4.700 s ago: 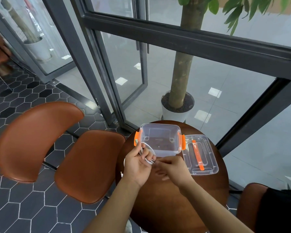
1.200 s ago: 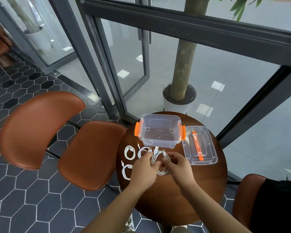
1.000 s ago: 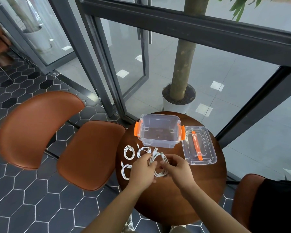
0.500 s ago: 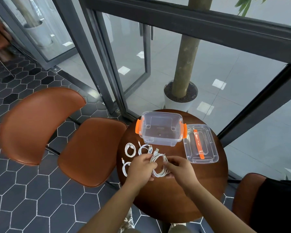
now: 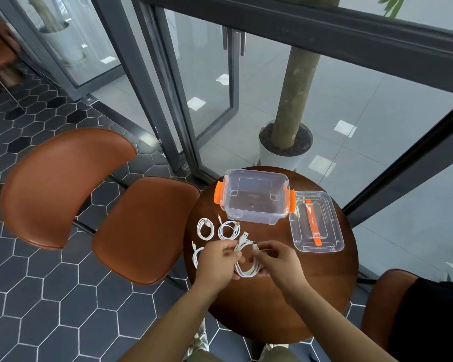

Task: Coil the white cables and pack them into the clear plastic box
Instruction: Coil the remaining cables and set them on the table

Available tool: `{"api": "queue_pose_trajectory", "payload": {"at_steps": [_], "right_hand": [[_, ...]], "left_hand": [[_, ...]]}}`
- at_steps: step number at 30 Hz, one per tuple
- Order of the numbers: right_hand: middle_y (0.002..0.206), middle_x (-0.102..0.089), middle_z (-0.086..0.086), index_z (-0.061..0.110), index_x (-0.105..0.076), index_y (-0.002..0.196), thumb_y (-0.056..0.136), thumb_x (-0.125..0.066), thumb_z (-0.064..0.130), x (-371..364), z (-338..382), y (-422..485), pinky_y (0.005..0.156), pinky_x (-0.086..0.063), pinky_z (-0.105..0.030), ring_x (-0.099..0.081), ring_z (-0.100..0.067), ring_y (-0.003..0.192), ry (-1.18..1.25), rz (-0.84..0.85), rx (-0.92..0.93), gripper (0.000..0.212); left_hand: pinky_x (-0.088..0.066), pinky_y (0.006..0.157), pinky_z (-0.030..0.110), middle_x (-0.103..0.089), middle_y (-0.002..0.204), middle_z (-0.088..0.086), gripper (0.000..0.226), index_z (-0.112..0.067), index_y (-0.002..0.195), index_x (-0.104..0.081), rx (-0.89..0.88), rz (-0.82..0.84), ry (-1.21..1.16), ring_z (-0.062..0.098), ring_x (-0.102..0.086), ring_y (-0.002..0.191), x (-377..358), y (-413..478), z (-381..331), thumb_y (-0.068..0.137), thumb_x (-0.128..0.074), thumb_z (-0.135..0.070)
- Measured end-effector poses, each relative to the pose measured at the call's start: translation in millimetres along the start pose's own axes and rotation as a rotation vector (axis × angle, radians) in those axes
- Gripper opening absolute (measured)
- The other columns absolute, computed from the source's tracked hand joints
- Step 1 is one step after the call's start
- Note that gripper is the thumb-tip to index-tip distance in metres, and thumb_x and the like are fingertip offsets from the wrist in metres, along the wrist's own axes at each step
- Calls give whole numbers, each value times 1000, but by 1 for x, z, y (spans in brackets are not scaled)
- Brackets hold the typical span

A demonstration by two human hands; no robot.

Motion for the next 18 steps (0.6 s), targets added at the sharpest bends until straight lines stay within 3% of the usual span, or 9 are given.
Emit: {"api": "queue_pose_trajectory", "payload": {"at_steps": [4,7,9,14,18], "right_hand": [[78,-76,-9,17,-75,90,90,-72,14,4,0,2,58,-62,-33,-75,-26,72,32,-79,28,4],[77,-76,-3,21,-75,91,93,-70,21,3,-3,4,66,-63,-42,-75,-24,73,-43,-155,39,6],[75,-76,-4,23,-78,88,94,-68,22,-3,-5,3,68,-62,-44,-74,-23,70,-24,-133,29,12],[79,-78,-11,31,-82,81,93,-70,18,-12,-7,1,61,-61,-31,-76,-26,72,92,4,-19,22],[78,-78,-11,30,-82,79,93,-69,13,-10,-10,2,59,-59,-27,-75,-19,68,80,8,-36,25]], "left_hand": [[-61,54,32,-77,74,-1,29,-8,122,-69,-22,-1,-3,21,-76,72,0,0,-4,94,-63,-5],[-61,52,33,-77,80,3,28,-9,119,-71,-24,-32,22,18,-75,66,0,0,-5,92,-66,-6],[-62,51,34,-77,83,4,29,-10,118,-71,-21,-59,43,17,-75,65,2,1,-3,90,-67,-7],[-65,58,42,-77,92,5,29,-13,120,-70,-10,-61,43,20,-76,79,8,1,6,92,-64,-7],[-63,58,36,-77,92,4,26,-19,115,-72,22,-26,-44,23,-76,76,3,-1,12,91,-65,-10]]}}
Point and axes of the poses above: each hand's wrist, its own y-axis towards the middle knuckle, its own x-axis out of the back of the hand, z = x × y, the point moved 9 cm from there along y, towards the middle knuckle
